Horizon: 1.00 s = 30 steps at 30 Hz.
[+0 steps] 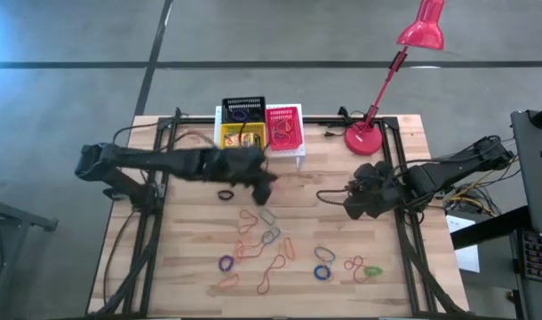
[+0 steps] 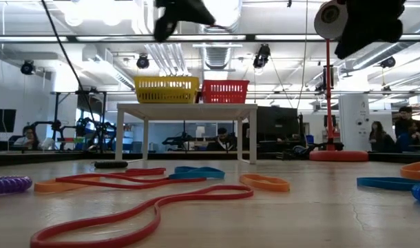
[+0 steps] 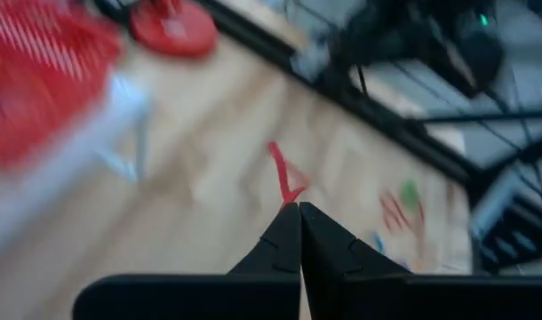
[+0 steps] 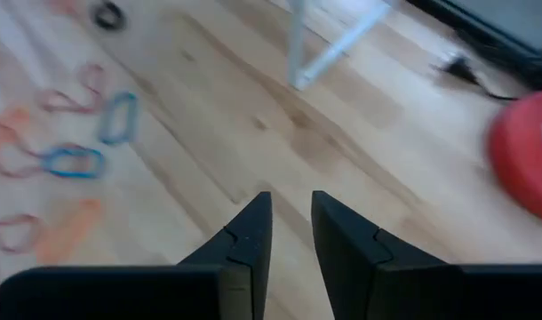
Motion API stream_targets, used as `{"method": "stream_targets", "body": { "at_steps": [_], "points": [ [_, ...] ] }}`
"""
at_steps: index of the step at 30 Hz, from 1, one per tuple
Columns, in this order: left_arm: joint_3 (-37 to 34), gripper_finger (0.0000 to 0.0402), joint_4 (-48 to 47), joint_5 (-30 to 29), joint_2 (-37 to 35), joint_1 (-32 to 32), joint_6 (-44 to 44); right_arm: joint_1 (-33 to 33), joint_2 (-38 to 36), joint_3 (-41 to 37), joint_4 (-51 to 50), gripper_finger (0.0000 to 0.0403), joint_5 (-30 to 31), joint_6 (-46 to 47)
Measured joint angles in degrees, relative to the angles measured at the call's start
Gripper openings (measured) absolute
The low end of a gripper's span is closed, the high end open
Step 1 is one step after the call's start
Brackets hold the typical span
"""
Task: Pick & Place Office Desk Supplies
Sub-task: Put the red rubber band into the red basket on the shelf
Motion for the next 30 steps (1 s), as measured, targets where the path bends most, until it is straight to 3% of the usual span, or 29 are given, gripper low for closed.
{"method": "stream_targets", "body": {
  "at_steps": [7,13,25,30],
  "points": [
    [15.42,0.0,-3.25,0.01,10.44,10.05,10.24,0.02,-2.17,-3.19,17.71,0.0073,-0.5,-7.62],
    [24.18,0.0,-9.35,0.0,17.22,16.52,13.01,0.0,-1.15,-3.2,23.46,0.0075,-0.61,-9.51],
    [19.63,0.0011,-8.23,-0.48,18.33,21.41,12.84,0.02,-0.38,-3.2,24.23,0.0069,-0.85,-9.52],
    [16.48,0.0037,-7.02,-4.24,18.37,21.58,12.01,0.02,-0.36,-3.2,24.23,0.0074,-0.68,-9.03]
  ]
}}
